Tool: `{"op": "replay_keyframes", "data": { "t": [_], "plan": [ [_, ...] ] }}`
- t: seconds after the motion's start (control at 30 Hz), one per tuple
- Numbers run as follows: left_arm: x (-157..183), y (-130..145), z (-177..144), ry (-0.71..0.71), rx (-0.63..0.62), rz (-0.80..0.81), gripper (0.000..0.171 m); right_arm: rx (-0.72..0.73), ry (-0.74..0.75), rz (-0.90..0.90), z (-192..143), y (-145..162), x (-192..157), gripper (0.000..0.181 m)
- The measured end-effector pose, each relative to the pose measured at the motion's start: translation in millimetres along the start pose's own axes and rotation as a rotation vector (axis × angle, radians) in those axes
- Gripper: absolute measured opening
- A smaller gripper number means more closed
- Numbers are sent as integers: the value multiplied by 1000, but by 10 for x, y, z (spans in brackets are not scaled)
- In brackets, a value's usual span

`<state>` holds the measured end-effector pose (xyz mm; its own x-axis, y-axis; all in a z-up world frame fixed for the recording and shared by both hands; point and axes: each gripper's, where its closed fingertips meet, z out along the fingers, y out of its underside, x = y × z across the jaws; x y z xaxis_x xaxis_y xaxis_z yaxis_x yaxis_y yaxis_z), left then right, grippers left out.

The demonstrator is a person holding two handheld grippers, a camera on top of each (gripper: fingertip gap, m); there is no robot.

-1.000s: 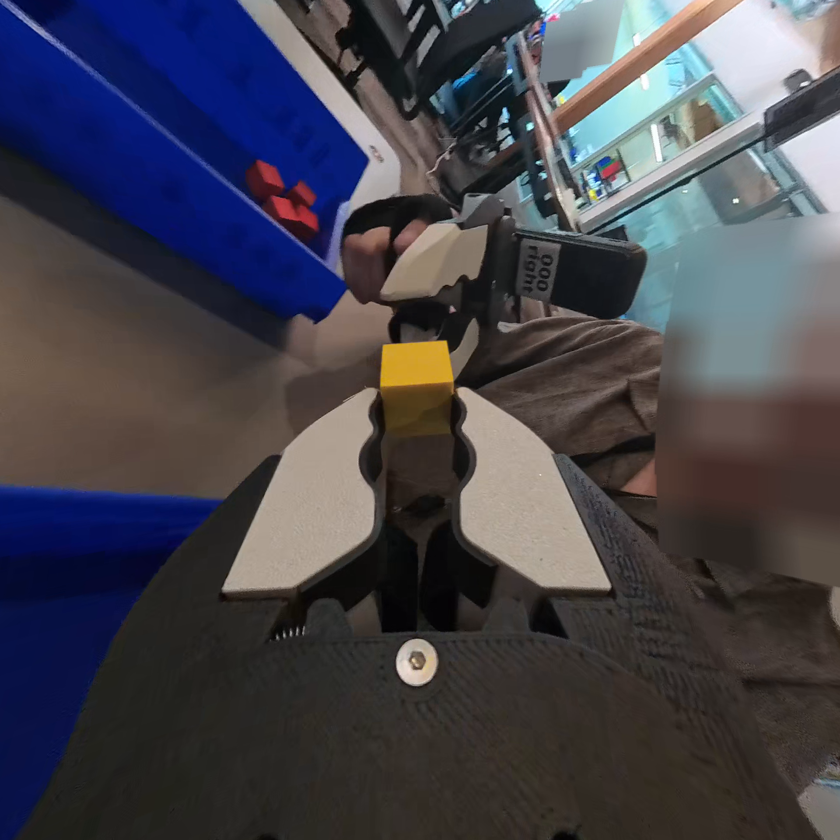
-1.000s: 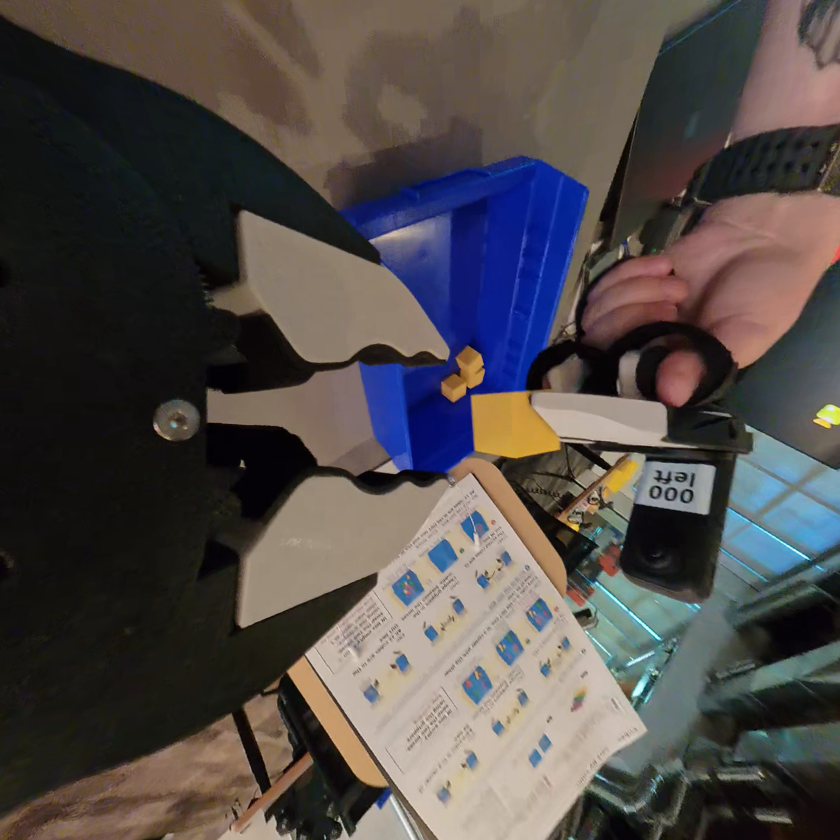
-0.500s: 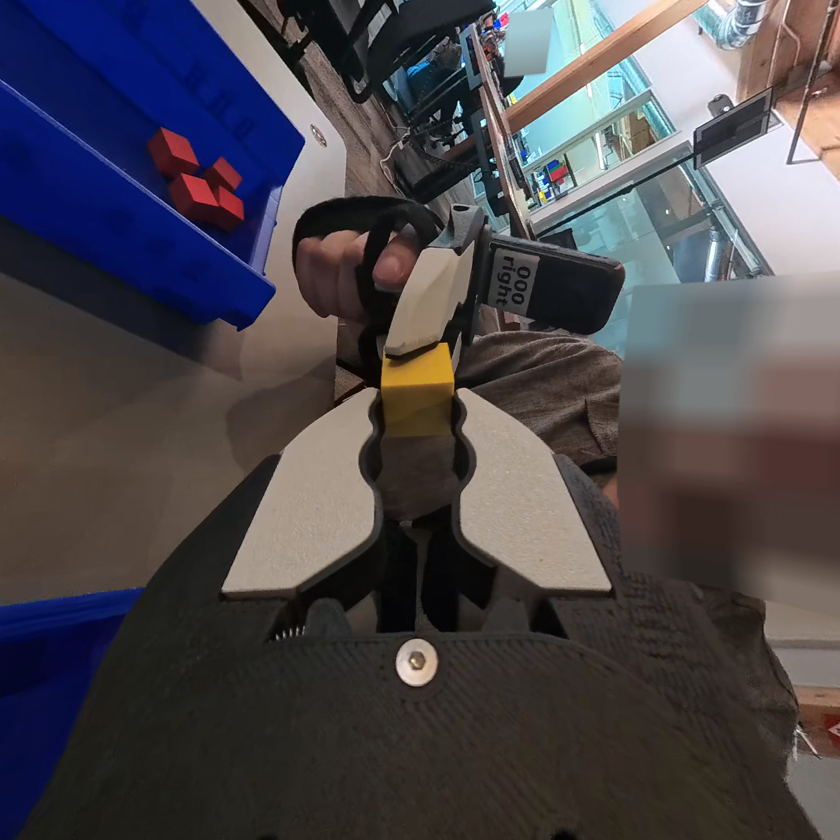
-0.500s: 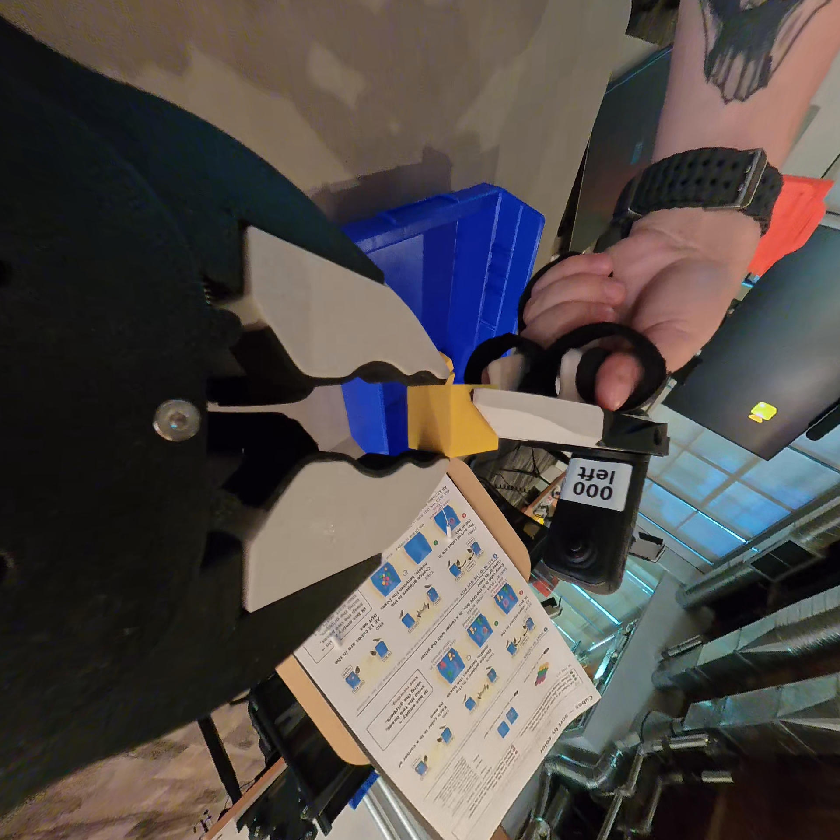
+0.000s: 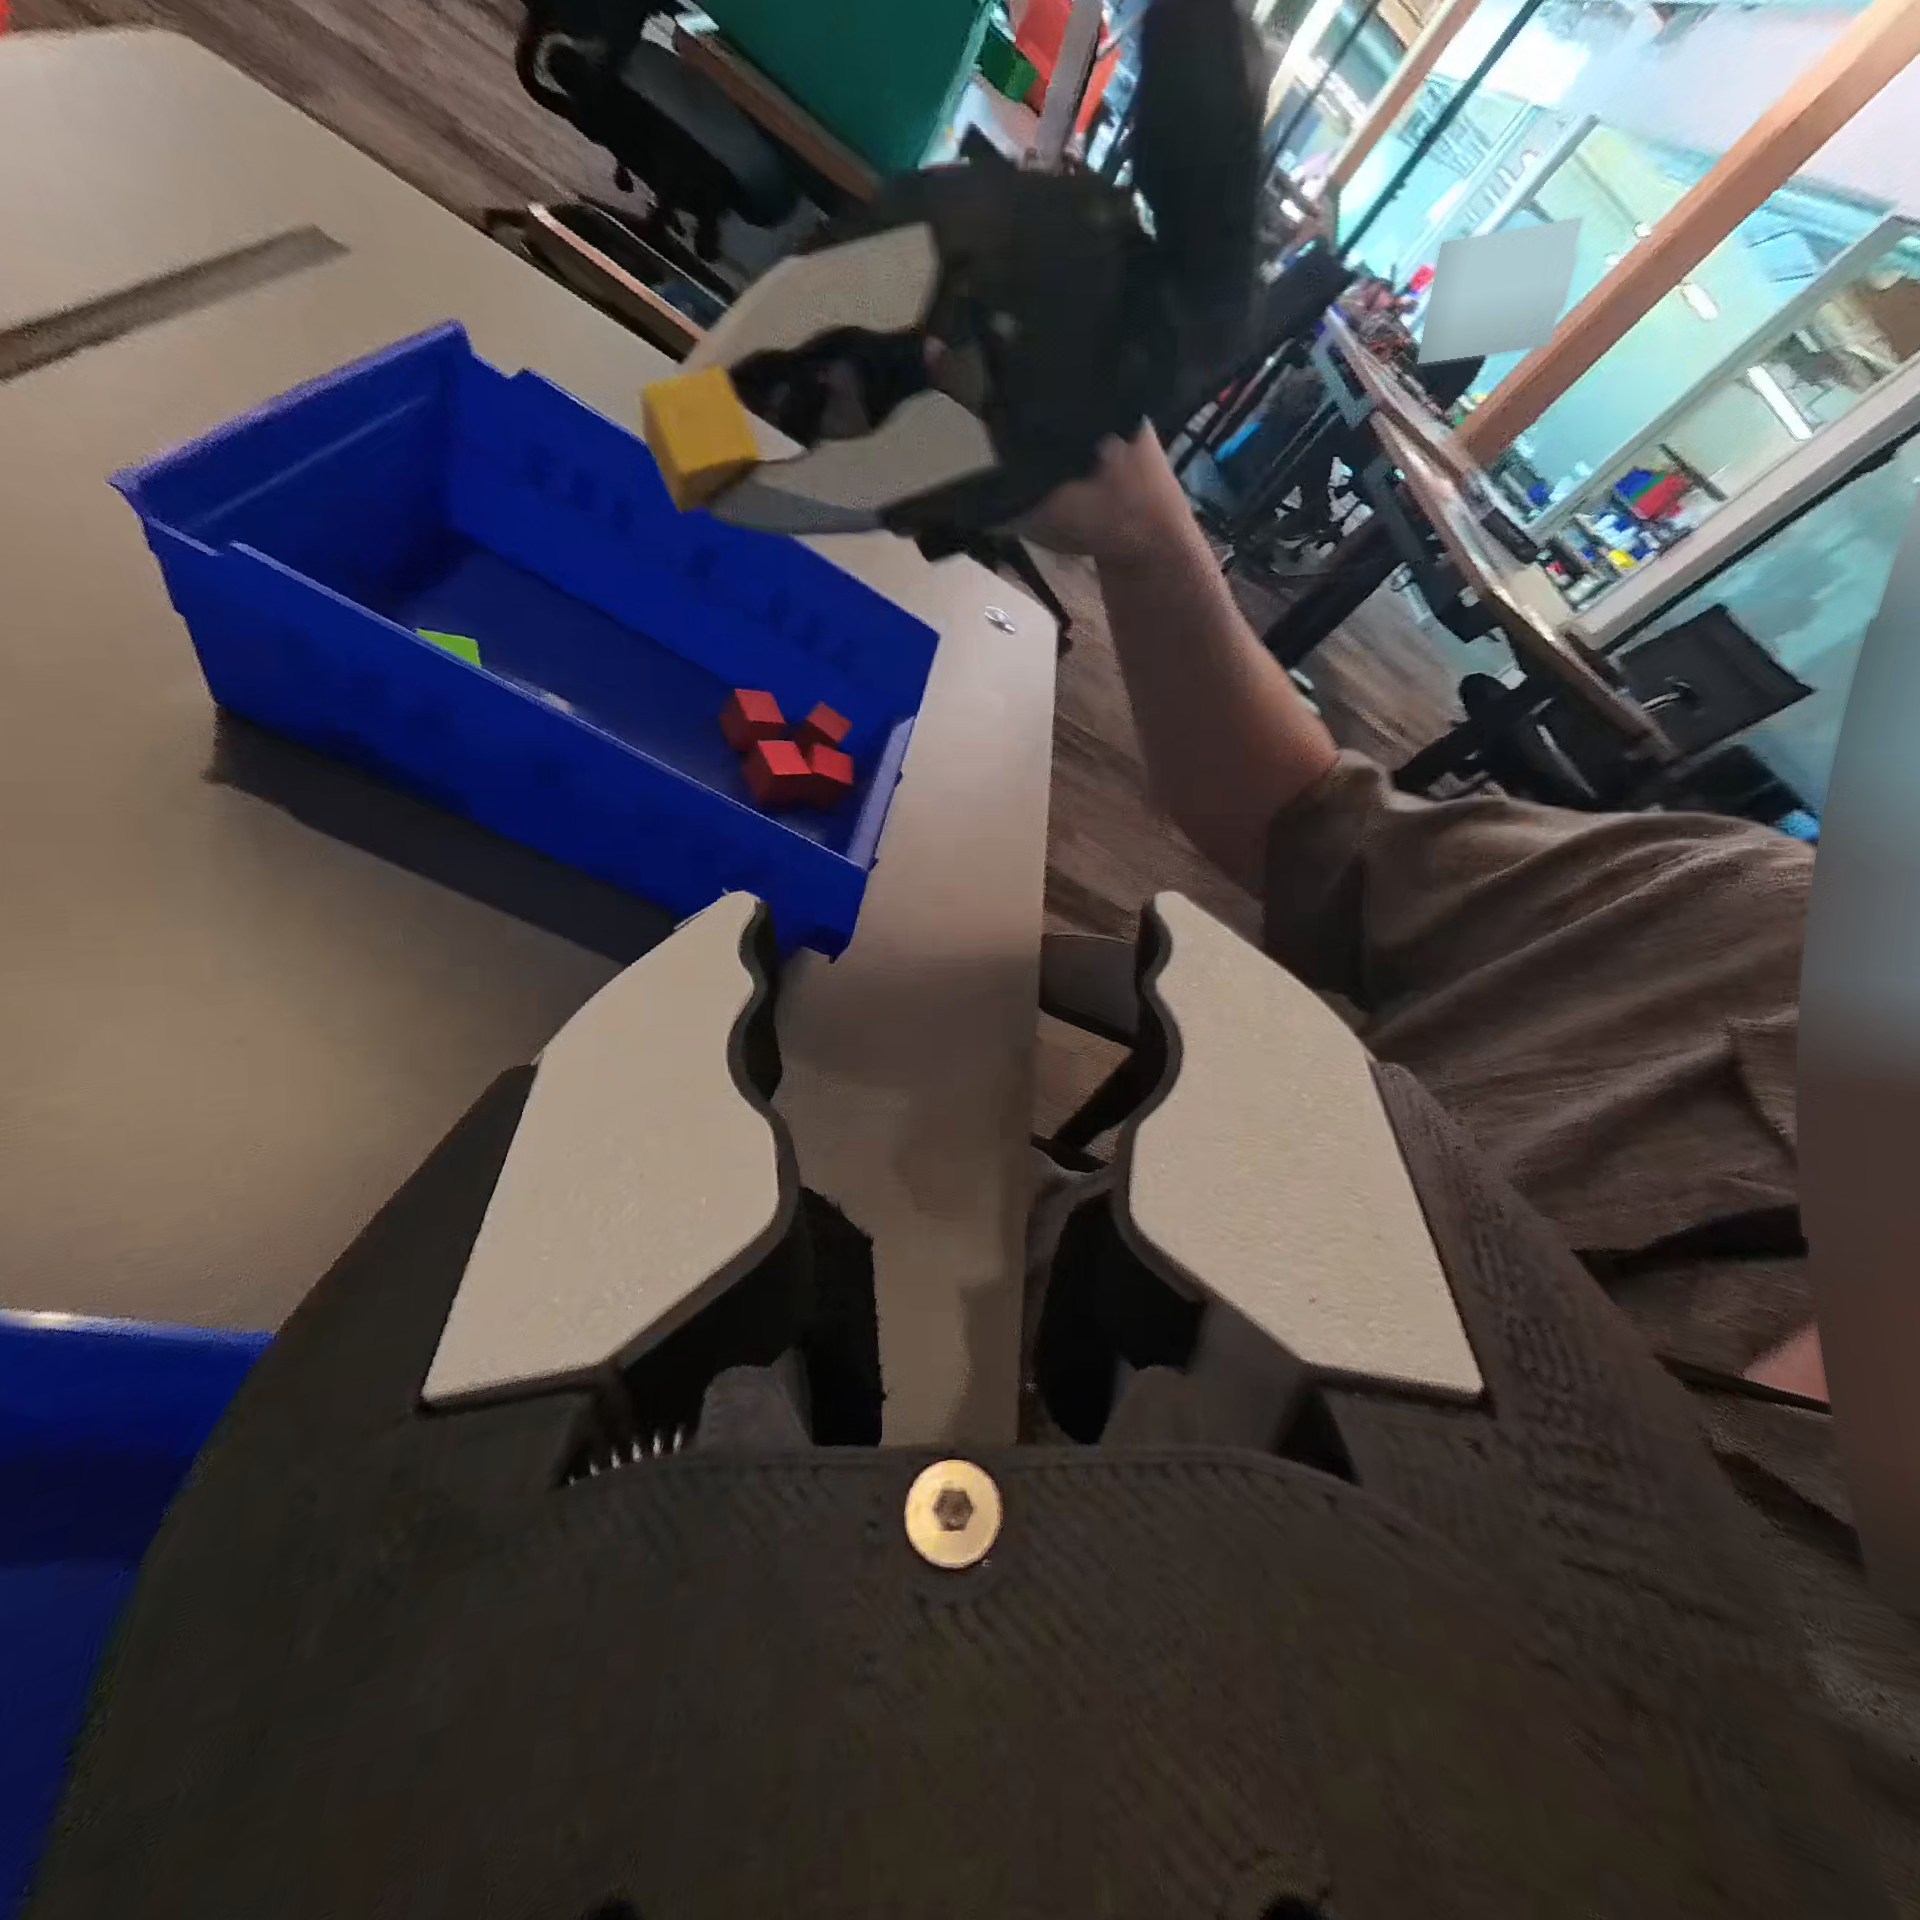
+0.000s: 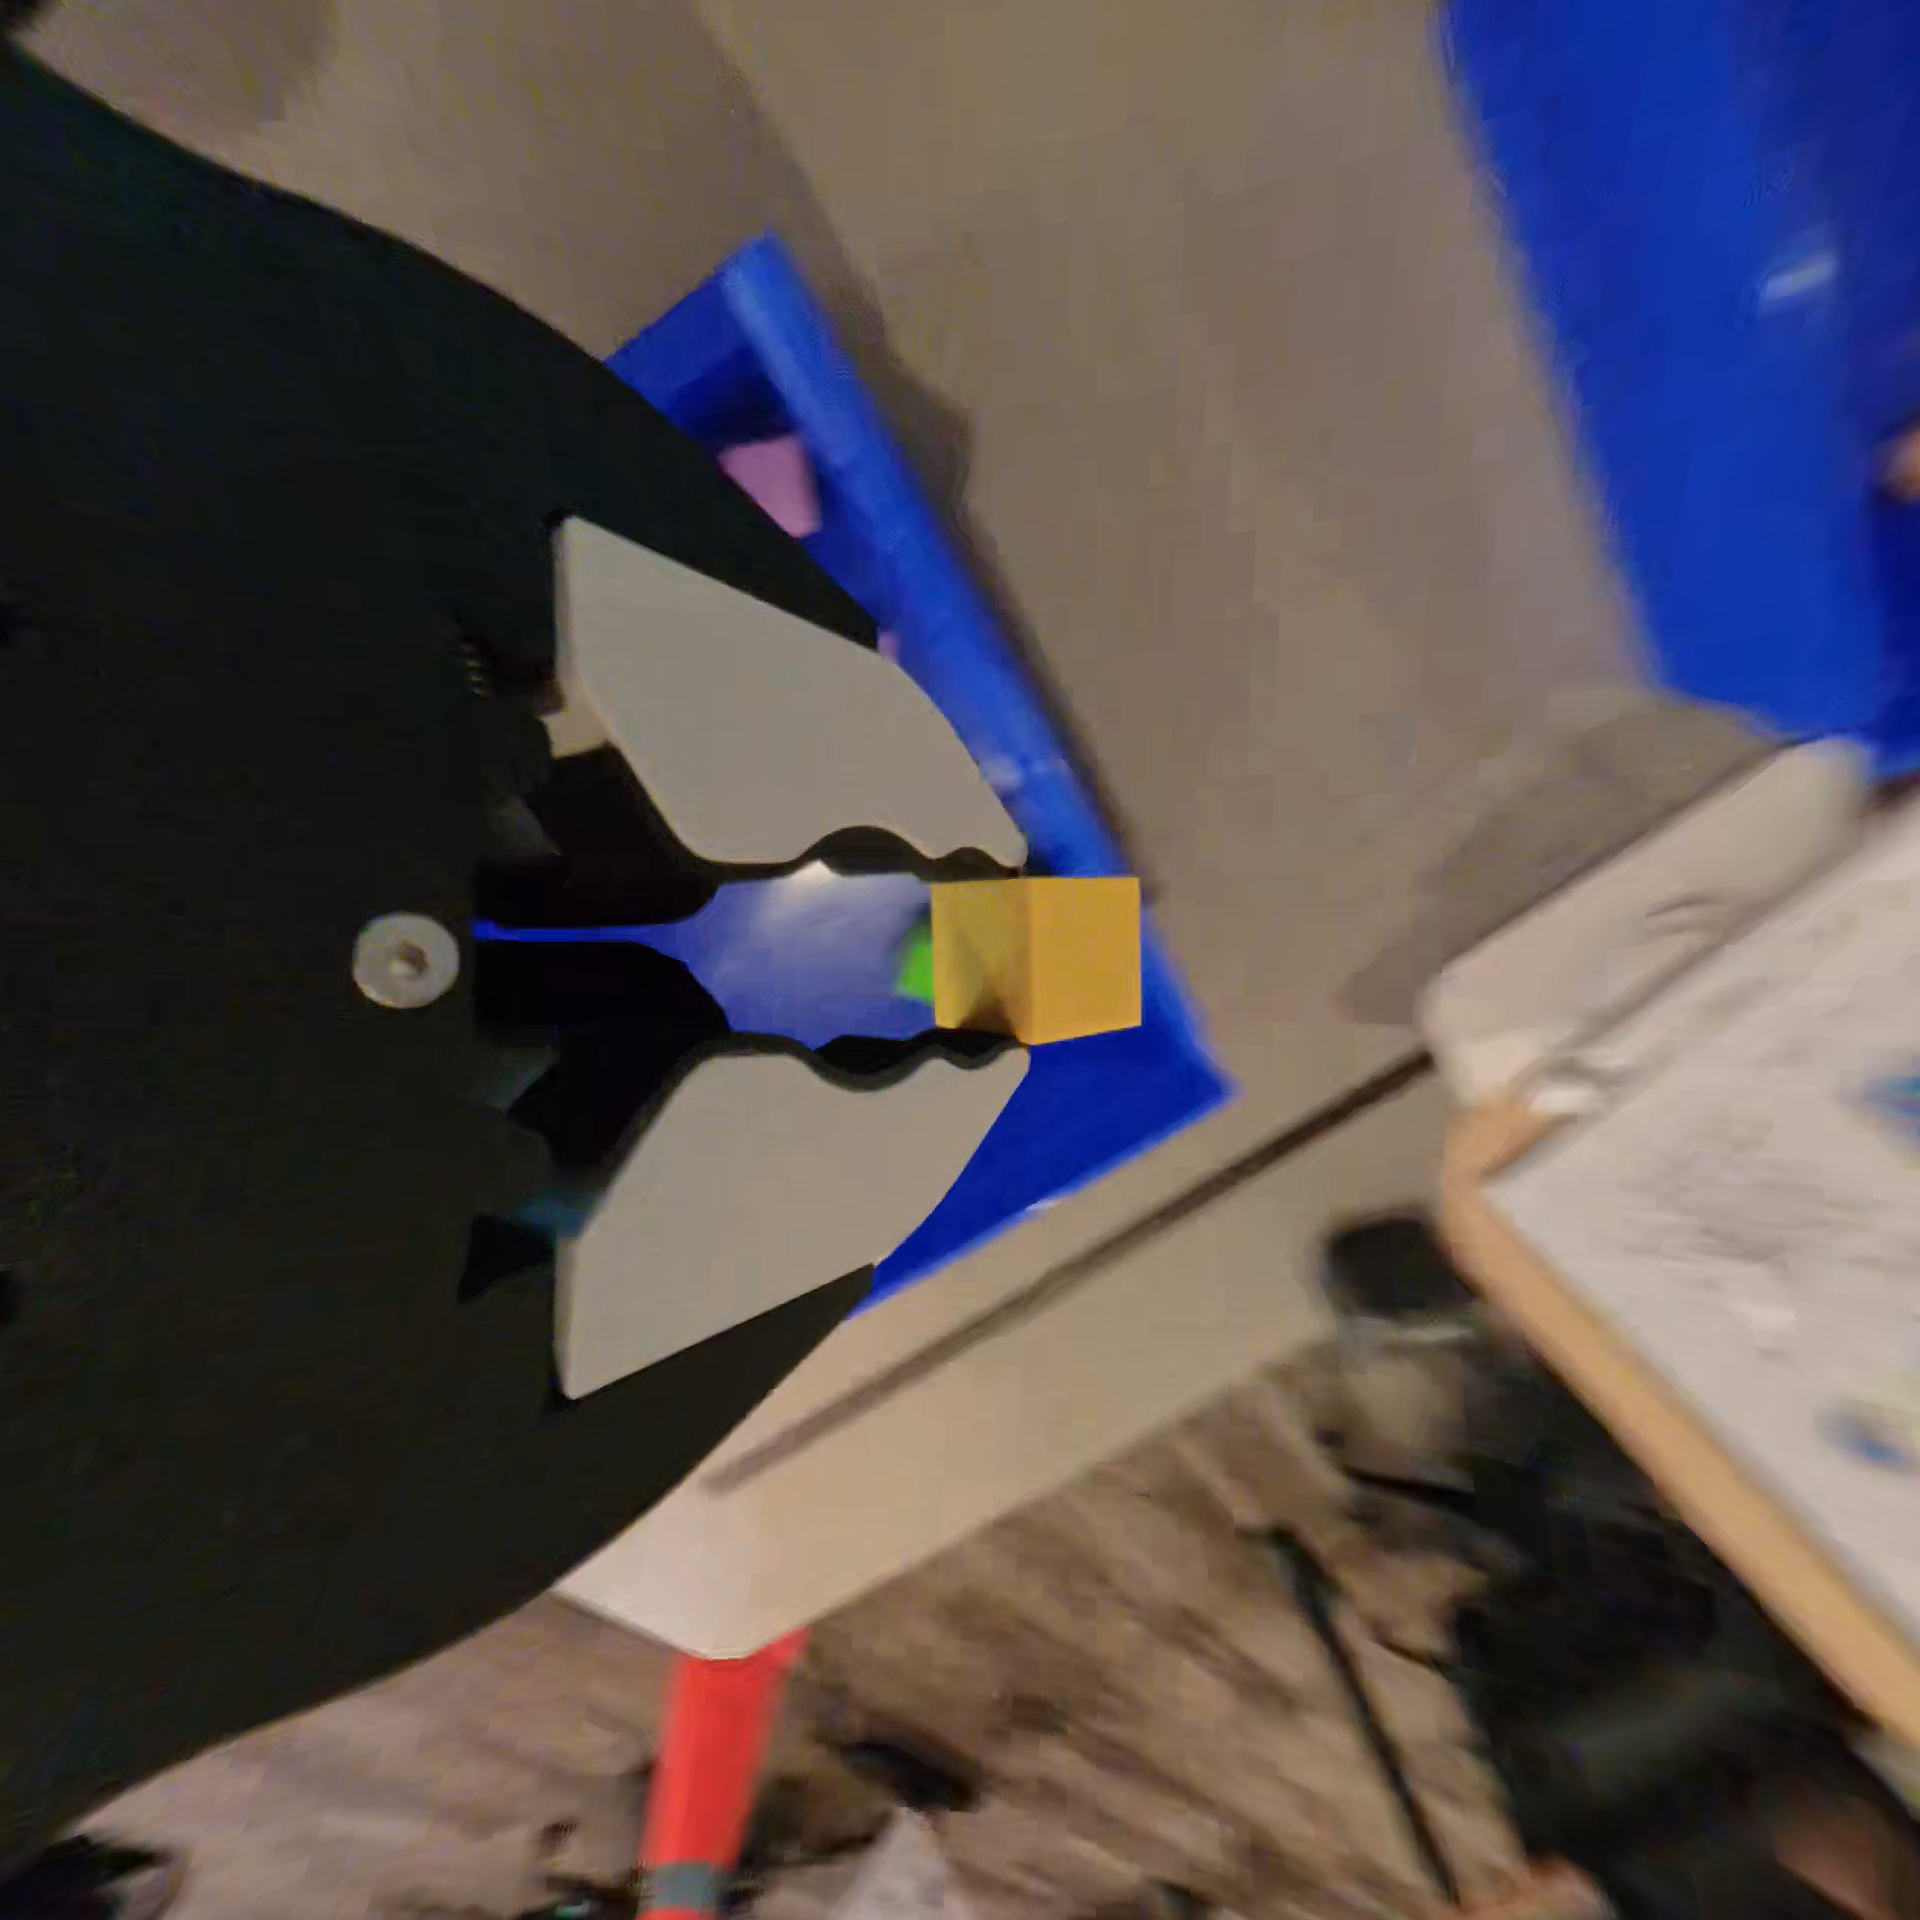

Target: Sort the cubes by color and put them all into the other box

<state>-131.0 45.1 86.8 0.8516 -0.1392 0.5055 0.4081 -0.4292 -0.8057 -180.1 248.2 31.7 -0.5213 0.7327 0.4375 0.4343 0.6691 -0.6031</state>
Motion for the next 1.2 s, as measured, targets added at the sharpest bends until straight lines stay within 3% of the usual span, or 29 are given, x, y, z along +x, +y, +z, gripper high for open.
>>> {"op": "replay_keyframes", "data": {
  "t": [0.17,0.37,0.53,0.87,1.07,1.2],
  "plan": [
    [128,141,-113,-62,51,77,64,-451,-52,51,522,883,402,27],
    [237,315,-292,-120,127,96,62,-723,-47,318,1019,1475,506,28],
    [265,403,-391,-149,151,101,62,-742,28,458,1241,1636,643,28],
    [324,395,-487,-141,171,121,60,-864,70,450,1331,1866,636,28],
    [321,394,-582,-150,187,119,60,-892,19,495,1367,1976,561,29],
    [318,384,-622,-152,195,119,59,-889,33,488,1361,1991,590,45]
  ]
}}
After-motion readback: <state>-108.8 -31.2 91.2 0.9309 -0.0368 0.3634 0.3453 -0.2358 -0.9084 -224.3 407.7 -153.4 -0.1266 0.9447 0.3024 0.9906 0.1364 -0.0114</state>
